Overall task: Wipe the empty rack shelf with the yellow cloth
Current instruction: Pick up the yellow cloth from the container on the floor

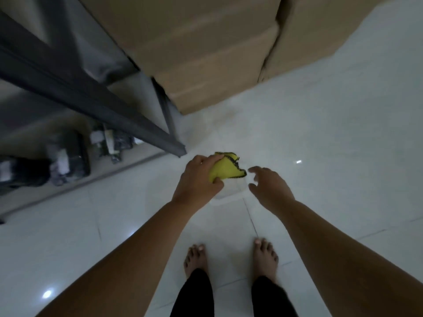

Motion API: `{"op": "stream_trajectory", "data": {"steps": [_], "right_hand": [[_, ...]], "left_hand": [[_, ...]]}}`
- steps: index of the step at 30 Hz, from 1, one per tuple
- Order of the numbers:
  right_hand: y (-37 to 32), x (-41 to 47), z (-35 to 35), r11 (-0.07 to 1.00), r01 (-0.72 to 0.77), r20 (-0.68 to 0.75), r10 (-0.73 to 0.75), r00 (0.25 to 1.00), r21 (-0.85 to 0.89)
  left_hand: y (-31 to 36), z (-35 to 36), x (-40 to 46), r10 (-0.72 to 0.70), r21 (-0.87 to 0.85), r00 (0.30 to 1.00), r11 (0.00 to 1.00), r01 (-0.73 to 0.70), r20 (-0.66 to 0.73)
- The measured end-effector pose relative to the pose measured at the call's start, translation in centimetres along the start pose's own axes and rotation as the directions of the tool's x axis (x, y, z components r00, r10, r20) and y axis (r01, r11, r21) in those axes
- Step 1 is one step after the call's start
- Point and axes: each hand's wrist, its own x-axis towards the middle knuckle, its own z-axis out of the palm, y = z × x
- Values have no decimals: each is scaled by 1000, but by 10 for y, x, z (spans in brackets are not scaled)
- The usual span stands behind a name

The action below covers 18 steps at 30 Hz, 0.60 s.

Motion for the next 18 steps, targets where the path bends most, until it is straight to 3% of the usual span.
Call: {"op": "stream_trajectory", "data": {"steps": [9,13,18], "right_hand": [[-171,-176,-212,946,308,-157,-321,934,-104],[-242,-267,-289,895,426,-274,-446,852,-132],[-330,-364,-358,762,622,-377,-638,671,-180]], "left_hand": [[167,-213,-159,158,-21,951,985,-170,-266],[218,-300,-235,257,92,861,966,-242,-439],[251,-391,-330,275,120,692,957,-264,-667]]}}
